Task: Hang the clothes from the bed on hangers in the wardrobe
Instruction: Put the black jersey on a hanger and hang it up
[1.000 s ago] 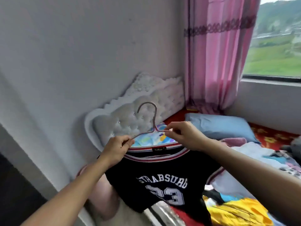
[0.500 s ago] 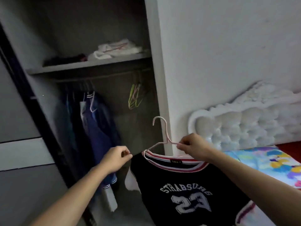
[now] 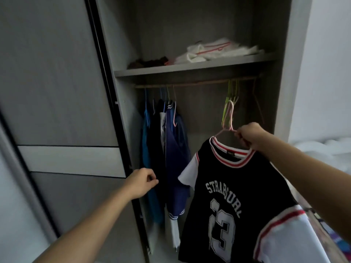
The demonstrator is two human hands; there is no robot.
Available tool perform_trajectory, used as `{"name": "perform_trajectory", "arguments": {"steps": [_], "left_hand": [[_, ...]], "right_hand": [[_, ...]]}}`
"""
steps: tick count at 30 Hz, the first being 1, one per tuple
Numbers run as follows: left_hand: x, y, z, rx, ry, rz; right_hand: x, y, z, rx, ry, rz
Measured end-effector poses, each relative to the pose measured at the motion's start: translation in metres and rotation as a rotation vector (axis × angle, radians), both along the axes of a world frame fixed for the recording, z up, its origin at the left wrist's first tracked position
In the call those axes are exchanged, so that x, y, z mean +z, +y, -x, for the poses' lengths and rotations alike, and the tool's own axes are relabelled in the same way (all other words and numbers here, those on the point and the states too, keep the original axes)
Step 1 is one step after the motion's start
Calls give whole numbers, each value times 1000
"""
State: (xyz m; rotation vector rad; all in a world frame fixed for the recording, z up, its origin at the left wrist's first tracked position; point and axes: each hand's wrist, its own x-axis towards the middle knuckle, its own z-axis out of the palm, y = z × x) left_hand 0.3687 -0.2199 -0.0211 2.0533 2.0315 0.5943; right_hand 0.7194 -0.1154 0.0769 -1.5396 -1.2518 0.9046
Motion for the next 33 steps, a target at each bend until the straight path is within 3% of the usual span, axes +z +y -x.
{"name": "perform_trajectory", "arguments": {"steps": [6, 18, 25, 29, 31, 33], "left_hand": [[17, 83, 17, -21, -6, -16], [84, 269, 30, 20, 56, -220], [99, 324, 47, 27, 53, -351], [107, 356, 48, -15, 65, -508], [112, 373, 42, -53, 56, -594], [118, 390, 31, -108, 56, -657]], "right_hand": [[32, 98, 56, 4, 196, -69], [99, 320, 159, 113, 186, -227], [64, 388, 193, 181, 75, -118], [42, 397, 201, 326, 182, -108], [43, 397, 197, 404, 80, -124], [50, 401, 181, 341, -151, -225]]}}
